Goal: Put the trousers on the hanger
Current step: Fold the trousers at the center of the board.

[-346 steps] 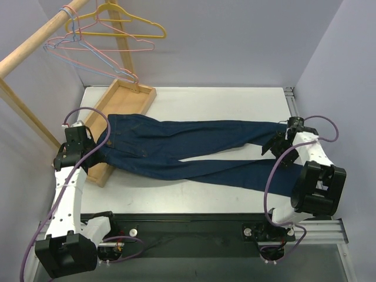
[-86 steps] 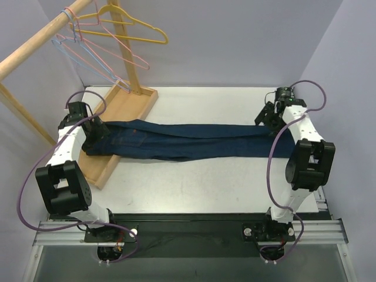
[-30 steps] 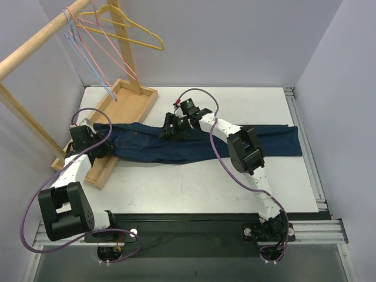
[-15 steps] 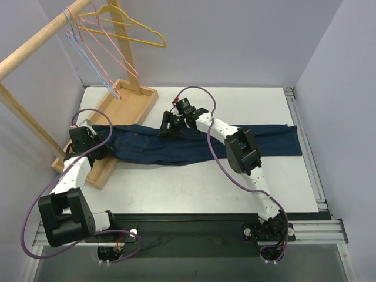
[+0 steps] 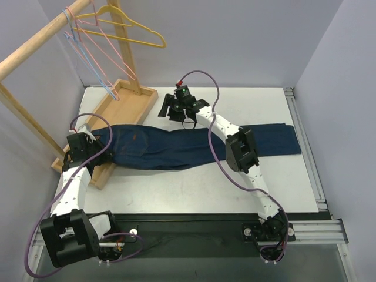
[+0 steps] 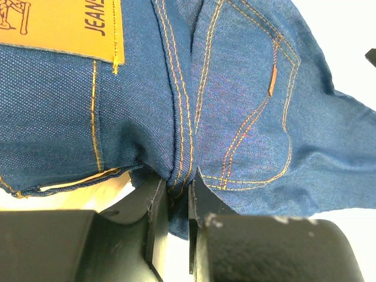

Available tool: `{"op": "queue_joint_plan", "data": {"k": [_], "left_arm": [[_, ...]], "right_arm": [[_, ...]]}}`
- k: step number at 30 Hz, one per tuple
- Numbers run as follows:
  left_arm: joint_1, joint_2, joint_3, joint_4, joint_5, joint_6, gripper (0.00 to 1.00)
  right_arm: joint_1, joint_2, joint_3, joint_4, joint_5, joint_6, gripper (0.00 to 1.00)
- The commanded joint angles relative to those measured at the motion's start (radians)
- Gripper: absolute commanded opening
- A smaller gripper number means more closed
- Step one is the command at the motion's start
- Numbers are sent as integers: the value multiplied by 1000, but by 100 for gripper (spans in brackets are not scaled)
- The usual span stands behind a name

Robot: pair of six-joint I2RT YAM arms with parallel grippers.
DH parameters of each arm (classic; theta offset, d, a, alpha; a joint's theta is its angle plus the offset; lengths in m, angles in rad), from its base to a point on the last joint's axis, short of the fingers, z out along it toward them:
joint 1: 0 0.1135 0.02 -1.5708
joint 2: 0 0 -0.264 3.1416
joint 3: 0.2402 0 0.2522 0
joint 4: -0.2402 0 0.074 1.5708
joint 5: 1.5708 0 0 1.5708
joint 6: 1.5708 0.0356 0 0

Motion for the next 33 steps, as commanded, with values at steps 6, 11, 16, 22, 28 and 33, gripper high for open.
{"op": "queue_joint_plan", "data": {"k": [6,11,16,22,28,33], "left_arm": [[35,-63,-22,-44,-39,26,0],[71,-58,-27,-31,-36,58,0],[94,-41,-20,-1,-12,70,0],[101,-14,12,34,22,92,0],[135,46,44,87,58,112,0],[146,86,67,114,87,136,0]], "right_arm": [[-150,-259,-217,20,-63,-15,60],[-246,-476,-515,-4,-72,-130,60],[-394,-676,-784,-73,-51,-218,61],[-531,-794,-984,-95,-22,-258,61],[-609,-788,-1053,-127,-40,-272,61],[-612,-713,-1035,-138,-67,-284,61]]}}
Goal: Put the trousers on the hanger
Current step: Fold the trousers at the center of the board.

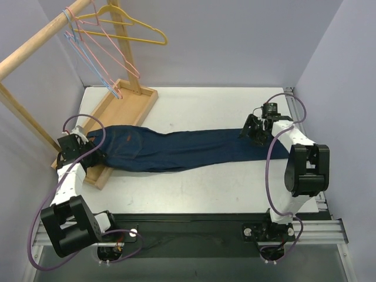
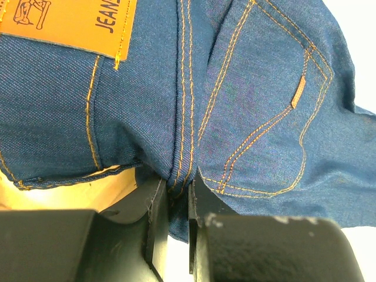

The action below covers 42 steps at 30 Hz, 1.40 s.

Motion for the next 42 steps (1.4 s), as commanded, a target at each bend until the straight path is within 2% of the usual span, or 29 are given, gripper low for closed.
{"op": "queue_joint_plan", "data": {"k": [1,7,16,22,29,36,42], "left_arm": [[13,11,60,110,52,45,0],[7,-24,72,124,107,89,0],[-55,-76,118,58,84,131,0],[-164,-104,172,35,26,163,0],[-256,-119,198,2,-25,209,0],[-259,-142,135,-6,-100,132,0],[-257,-207,57,-110,-298,-38,0]], "right_arm": [[1,70,38,-32,-31,-24,61],[-2,148,66,-69,-40,4,60],[29,78,80,-122,-40,-16,60],[121,35,107,-155,-42,-2,60],[219,47,170,-167,-141,62,60],[271,78,220,-170,-187,87,60],[285,81,203,-175,-197,73,60]]}}
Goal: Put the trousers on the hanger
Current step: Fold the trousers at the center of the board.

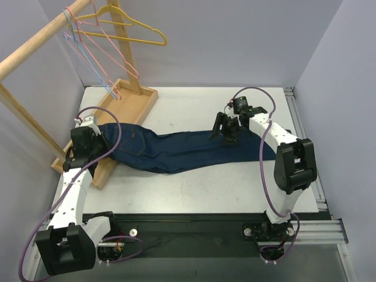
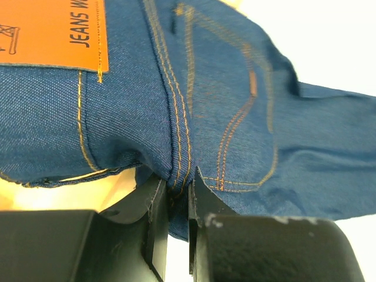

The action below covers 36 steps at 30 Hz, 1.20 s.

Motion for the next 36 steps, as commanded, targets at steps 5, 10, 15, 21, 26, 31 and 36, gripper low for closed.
{"op": "queue_joint_plan", "data": {"k": [5,10,15,21,26,31,36], "left_arm": [[0,-142,-137,-97,-168,-255,18],[7,-157,-135,-172,-268,-301,59],[40,-126,-118,-208,-328,-341,76],[125,-125,-125,-245,-323,-365,86],[152,-128,-167,-171,-276,-376,89],[188,-129,-197,-76,-210,-408,90],[190,-122,-236,-6,-185,-489,92]], "right_arm": [[14,13,22,-39,-44,-10,60],[19,19,18,-39,-62,-20,60],[19,25,12,-38,-87,-23,60],[19,31,28,-39,-102,-28,60],[19,45,33,-38,-128,-31,60],[22,54,33,-38,-150,-36,60],[26,54,35,-38,-157,-43,60]]}}
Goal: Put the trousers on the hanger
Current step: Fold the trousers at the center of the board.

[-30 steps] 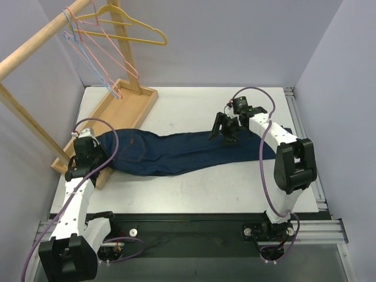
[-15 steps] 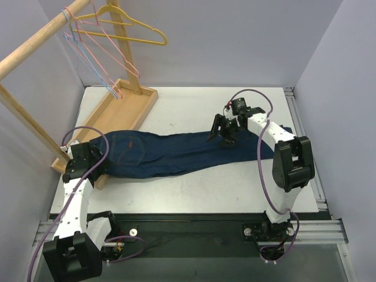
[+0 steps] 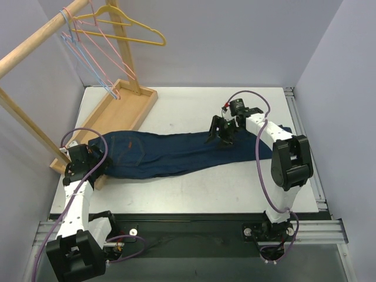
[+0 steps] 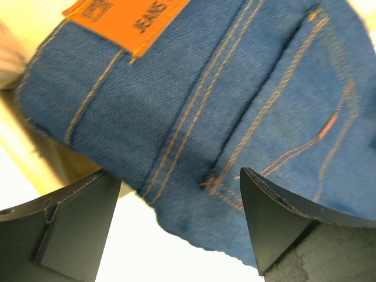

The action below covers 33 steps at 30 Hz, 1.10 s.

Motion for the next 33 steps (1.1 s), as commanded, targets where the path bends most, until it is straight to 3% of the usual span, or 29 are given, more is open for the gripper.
{"op": "queue_joint_plan", "data": {"k": [1,14,28,33], "left_arm": [[45,-2,-33,113,-15,-183,93],[40,-8,-53,-2,-228,-337,96],[-18,123,-24,147,-285,-381,95],[-27,160,-7,162,-302,-372,88]], "right_arm": [[10,5,31,-27,-35,-18,60],[14,14,20,-21,-68,-24,60],[16,20,16,-19,-79,-32,60],[16,30,19,-19,-84,-32,60]]}}
